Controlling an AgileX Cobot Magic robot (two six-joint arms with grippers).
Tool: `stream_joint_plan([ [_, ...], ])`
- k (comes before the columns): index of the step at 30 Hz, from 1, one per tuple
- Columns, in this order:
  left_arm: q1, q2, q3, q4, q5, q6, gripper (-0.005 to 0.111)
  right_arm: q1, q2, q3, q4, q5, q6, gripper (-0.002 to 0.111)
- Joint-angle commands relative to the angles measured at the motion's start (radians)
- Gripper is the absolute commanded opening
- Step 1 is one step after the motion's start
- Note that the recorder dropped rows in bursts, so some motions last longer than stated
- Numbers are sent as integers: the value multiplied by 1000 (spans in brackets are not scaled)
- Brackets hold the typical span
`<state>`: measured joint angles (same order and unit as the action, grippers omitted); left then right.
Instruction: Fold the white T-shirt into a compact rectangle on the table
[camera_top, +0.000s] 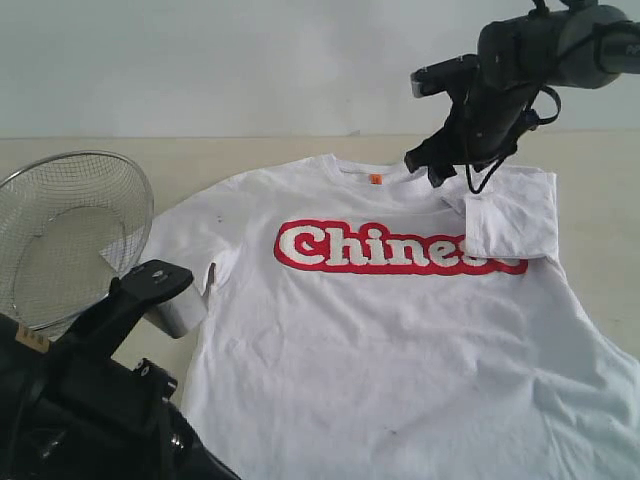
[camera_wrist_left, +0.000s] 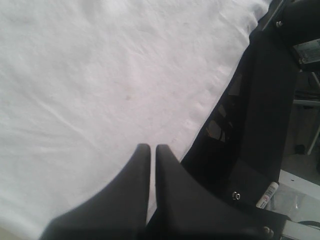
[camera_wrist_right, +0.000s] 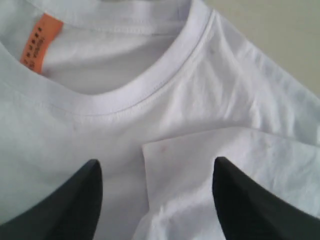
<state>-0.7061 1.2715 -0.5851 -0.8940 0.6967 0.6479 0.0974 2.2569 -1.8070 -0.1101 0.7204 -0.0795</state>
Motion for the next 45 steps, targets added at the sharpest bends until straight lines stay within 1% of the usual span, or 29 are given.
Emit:
stream_joint_plan([
  [1, -1, -7, 5, -7, 10, 7, 5, -6, -7, -12, -35, -25, -7, 45],
  [3, -1, -7, 5, -7, 11, 7, 5, -6, 5, -15, -35, -25, -7, 45],
  [6, -1, -7, 5, -7, 15, -2, 5, -6, 34, -19, -32, -18, -7, 52],
  [8, -1, -7, 5, -7, 18, -2, 5, -6, 49, -19, -30, -16, -6, 54],
  [19, -1, -7, 5, -7, 18, -5, 5, -6, 108, -19, -30, -13, 0, 53],
  [21, -1, -7, 5, -7, 18, -5, 5, -6, 116, -19, -30, -13, 13, 44],
  [22, -1, -7, 5, -7, 18, -5, 5, -6, 118, -19, -30, -17, 28, 36],
  [23, -1, -7, 5, -7, 18, -5, 5, -6, 118, -19, -30, -17, 29, 29],
  [26, -1, -7, 5, -7, 18, -5, 5, -6, 118, -19, -30, -22, 59, 14],
  [28, -1, -7, 5, -7, 18, -5, 5, -6, 118, -19, -30, -29, 94, 1],
  [29, -1, -7, 5, -7, 18, -5, 5, -6, 118, -19, -30, -33, 103, 0],
  [45, -1, -7, 5, -7, 18, -5, 5, -7, 99, -20, -36, -86, 256, 0],
])
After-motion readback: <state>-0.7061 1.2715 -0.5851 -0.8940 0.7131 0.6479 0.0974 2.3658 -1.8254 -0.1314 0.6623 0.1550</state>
